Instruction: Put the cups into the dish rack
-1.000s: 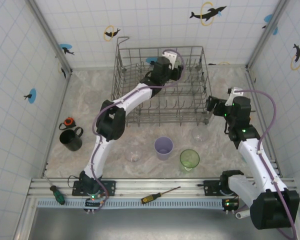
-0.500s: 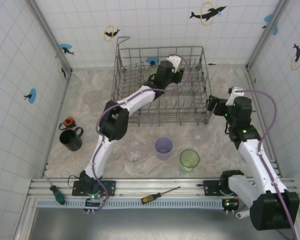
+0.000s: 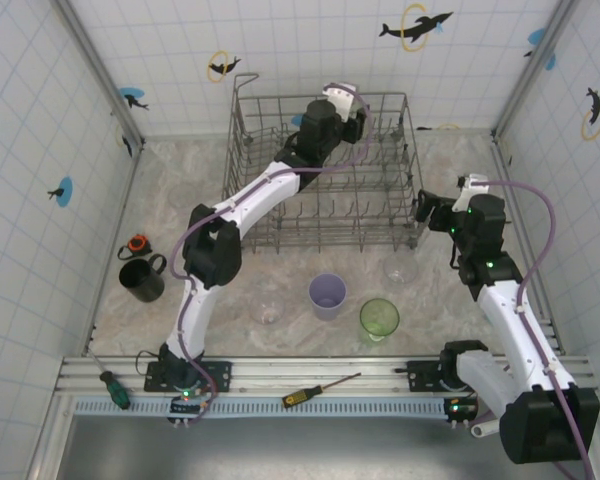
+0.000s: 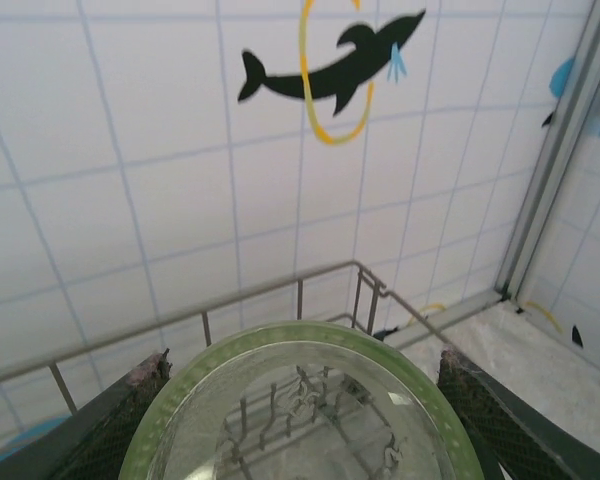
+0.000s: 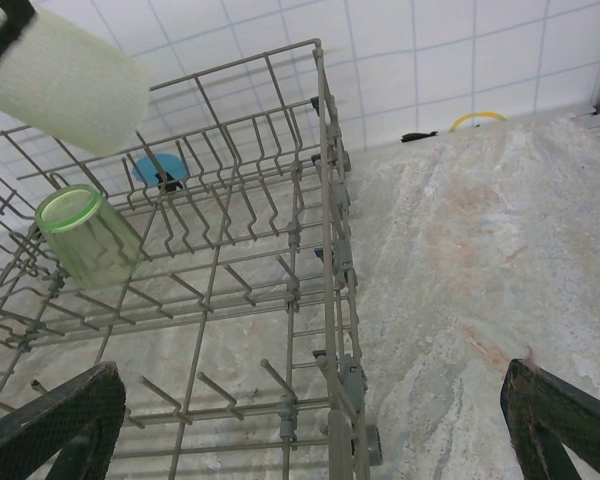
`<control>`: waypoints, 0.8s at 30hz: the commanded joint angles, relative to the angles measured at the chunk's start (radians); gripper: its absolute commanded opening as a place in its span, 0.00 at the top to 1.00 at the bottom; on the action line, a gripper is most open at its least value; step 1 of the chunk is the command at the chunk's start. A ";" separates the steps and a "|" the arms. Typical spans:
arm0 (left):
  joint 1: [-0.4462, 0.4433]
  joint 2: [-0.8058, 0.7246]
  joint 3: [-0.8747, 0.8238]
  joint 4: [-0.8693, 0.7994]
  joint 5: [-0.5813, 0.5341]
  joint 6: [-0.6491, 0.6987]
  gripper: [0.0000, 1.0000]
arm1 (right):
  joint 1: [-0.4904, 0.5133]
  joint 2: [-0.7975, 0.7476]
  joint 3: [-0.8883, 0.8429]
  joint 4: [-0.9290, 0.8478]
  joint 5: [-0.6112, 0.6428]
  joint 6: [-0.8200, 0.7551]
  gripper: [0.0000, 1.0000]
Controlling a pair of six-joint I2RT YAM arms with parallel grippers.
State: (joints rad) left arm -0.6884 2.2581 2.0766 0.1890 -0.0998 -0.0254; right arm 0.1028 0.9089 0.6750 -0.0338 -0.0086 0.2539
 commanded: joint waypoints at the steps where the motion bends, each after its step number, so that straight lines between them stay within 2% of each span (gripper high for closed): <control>1: -0.005 -0.010 -0.003 0.004 -0.036 0.017 1.00 | -0.003 -0.018 -0.018 0.036 -0.012 0.002 0.00; 24: -0.005 0.077 -0.069 -0.039 -0.081 0.055 1.00 | -0.004 -0.019 -0.030 0.045 -0.018 0.004 0.00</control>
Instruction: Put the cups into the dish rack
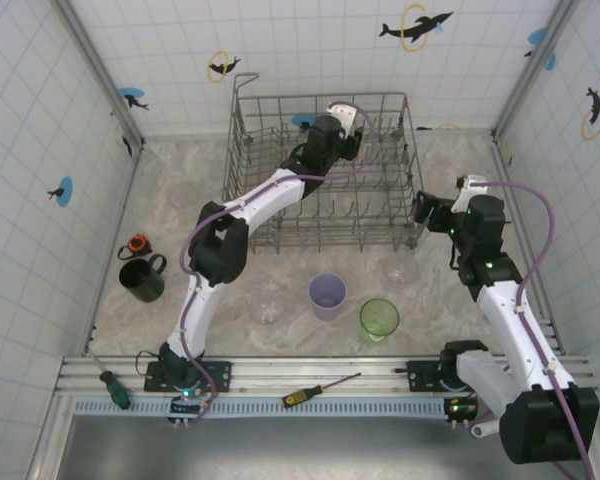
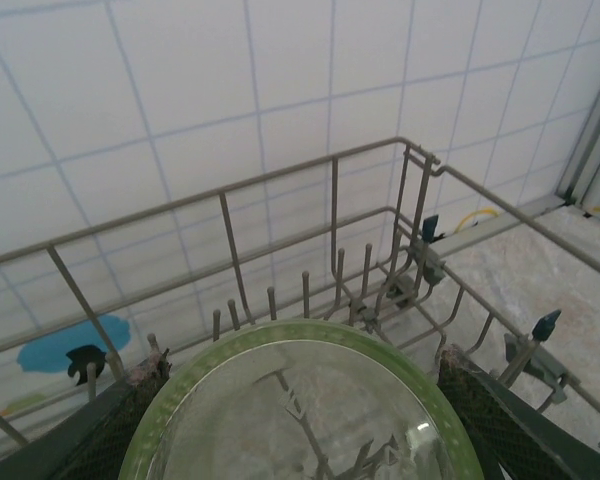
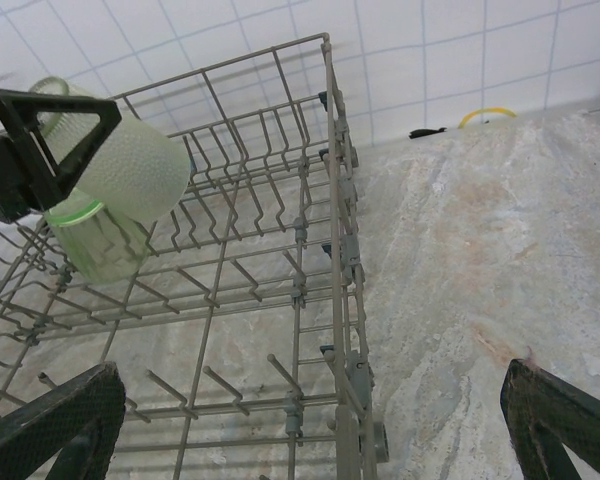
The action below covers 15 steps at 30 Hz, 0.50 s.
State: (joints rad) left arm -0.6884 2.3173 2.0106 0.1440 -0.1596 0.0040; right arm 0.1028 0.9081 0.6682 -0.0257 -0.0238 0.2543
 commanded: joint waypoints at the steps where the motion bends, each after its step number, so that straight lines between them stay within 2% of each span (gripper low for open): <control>1: -0.005 0.022 -0.003 0.004 -0.020 0.027 1.00 | -0.003 -0.021 -0.024 0.038 -0.001 0.003 0.00; 15: -0.003 0.097 0.018 -0.009 -0.005 0.009 1.00 | -0.004 -0.017 -0.024 0.037 -0.005 0.003 0.00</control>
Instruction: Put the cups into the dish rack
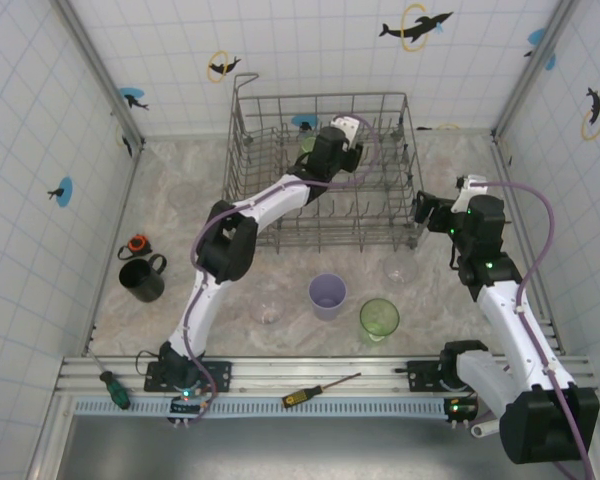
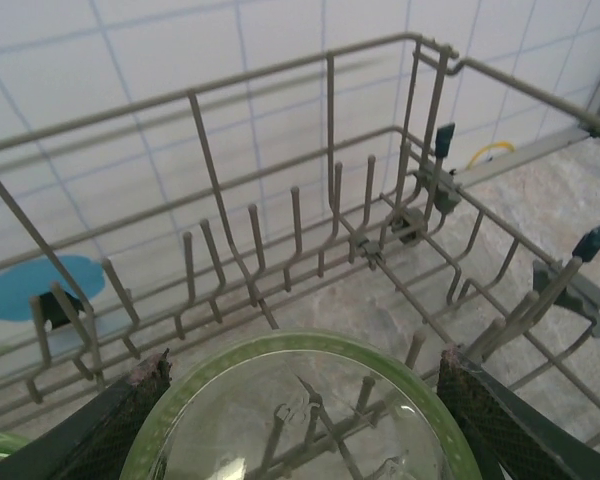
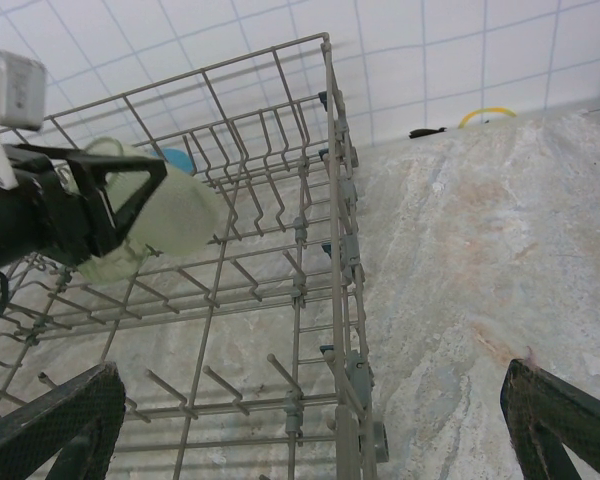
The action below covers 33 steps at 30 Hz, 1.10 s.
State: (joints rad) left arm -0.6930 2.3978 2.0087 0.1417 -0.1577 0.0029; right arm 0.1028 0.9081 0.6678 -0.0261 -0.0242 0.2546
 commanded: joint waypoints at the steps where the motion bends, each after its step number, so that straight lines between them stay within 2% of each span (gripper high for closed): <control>1: 0.003 0.022 0.024 -0.010 -0.009 0.009 1.00 | -0.003 -0.017 -0.025 0.040 -0.008 0.003 0.00; 6: 0.009 0.044 0.027 -0.017 -0.008 0.005 1.00 | -0.003 -0.013 -0.025 0.042 -0.011 0.004 0.00; 8: 0.009 0.052 0.028 -0.017 -0.013 0.006 0.85 | -0.003 -0.011 -0.025 0.041 -0.013 0.004 0.00; 10: 0.009 0.059 0.028 -0.018 -0.022 0.006 0.83 | -0.003 -0.011 -0.025 0.043 -0.013 0.005 0.00; 11: 0.009 0.061 0.028 -0.017 -0.026 0.006 0.76 | -0.003 -0.011 -0.024 0.043 -0.013 0.005 0.00; 12: 0.010 0.061 0.028 -0.016 -0.030 0.006 0.64 | -0.003 -0.011 -0.025 0.043 -0.014 0.005 0.00; 13: 0.009 0.061 0.028 -0.014 -0.034 0.006 0.57 | -0.002 -0.010 -0.023 0.043 -0.015 0.005 0.00; 18: 0.009 0.062 0.038 -0.002 -0.097 0.023 0.58 | -0.003 -0.009 -0.023 0.044 -0.018 0.012 0.00; 20: 0.009 0.067 0.053 -0.002 -0.139 0.049 0.73 | -0.003 -0.009 -0.023 0.046 -0.019 0.014 0.00; 22: 0.010 0.071 0.063 0.000 -0.174 0.073 0.71 | -0.003 -0.009 -0.025 0.048 -0.021 0.015 0.00; 23: 0.009 0.073 0.068 0.001 -0.179 0.089 0.65 | -0.003 -0.008 -0.025 0.049 -0.022 0.015 0.00; 26: 0.010 0.081 0.074 -0.001 -0.179 0.124 0.62 | -0.002 -0.004 -0.025 0.052 -0.026 0.018 0.00; 28: 0.009 0.088 0.074 -0.003 -0.175 0.130 0.52 | -0.003 0.000 -0.024 0.054 -0.028 0.020 0.00; 30: 0.009 0.096 0.074 -0.004 -0.175 0.131 0.31 | -0.003 0.003 -0.026 0.055 -0.029 0.021 0.00; 33: 0.009 0.102 0.075 -0.004 -0.174 0.122 0.14 | -0.004 0.006 -0.024 0.055 -0.031 0.023 0.00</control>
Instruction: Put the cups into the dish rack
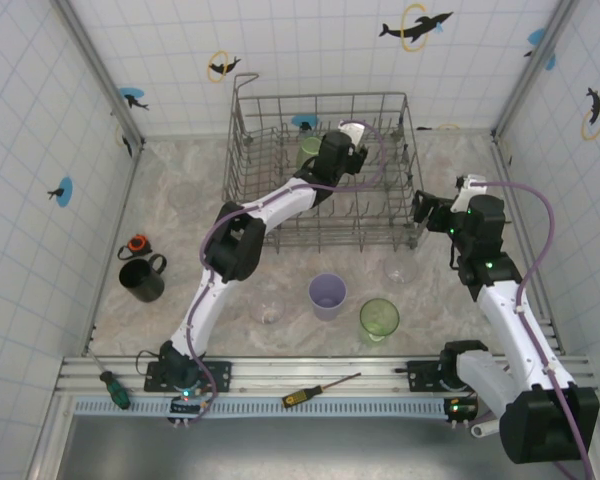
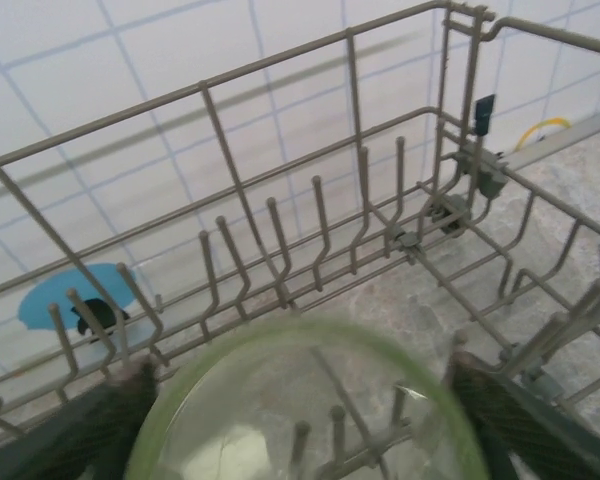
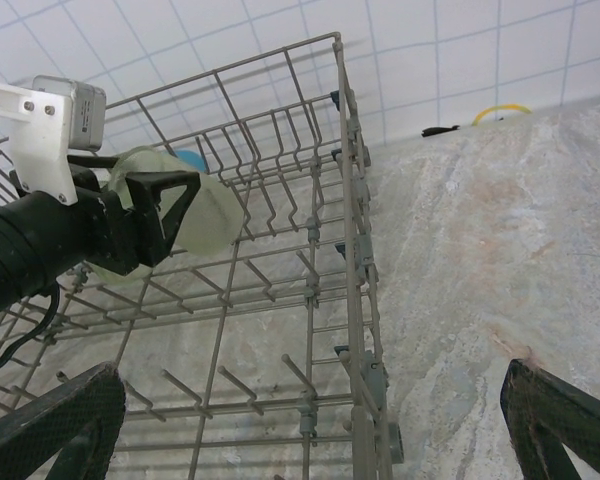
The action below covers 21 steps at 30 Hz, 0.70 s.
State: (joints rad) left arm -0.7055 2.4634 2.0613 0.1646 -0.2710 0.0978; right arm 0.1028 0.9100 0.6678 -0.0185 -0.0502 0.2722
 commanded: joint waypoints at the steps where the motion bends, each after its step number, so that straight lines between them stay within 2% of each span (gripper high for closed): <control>1: 0.021 0.036 0.021 -0.027 -0.058 0.022 0.11 | -0.003 0.004 -0.025 0.048 -0.007 0.005 0.00; 4: 0.021 0.021 0.017 -0.021 -0.038 0.001 0.03 | -0.003 0.003 -0.022 0.046 -0.007 0.007 0.00; 10: 0.018 -0.037 0.017 -0.009 -0.011 -0.041 0.03 | -0.004 0.001 -0.013 0.041 -0.015 0.015 0.00; 17: -0.006 -0.239 -0.100 0.053 0.077 -0.111 0.02 | -0.003 0.002 0.021 0.001 -0.034 0.022 0.00; 21: -0.029 -0.354 -0.170 0.066 0.090 -0.121 0.02 | -0.003 0.017 0.069 -0.059 -0.053 0.018 0.00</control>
State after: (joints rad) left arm -0.7124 2.2227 1.9228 0.1749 -0.2188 0.0090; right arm 0.1028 0.9180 0.6807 -0.0437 -0.0803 0.2874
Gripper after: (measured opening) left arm 0.976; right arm 0.997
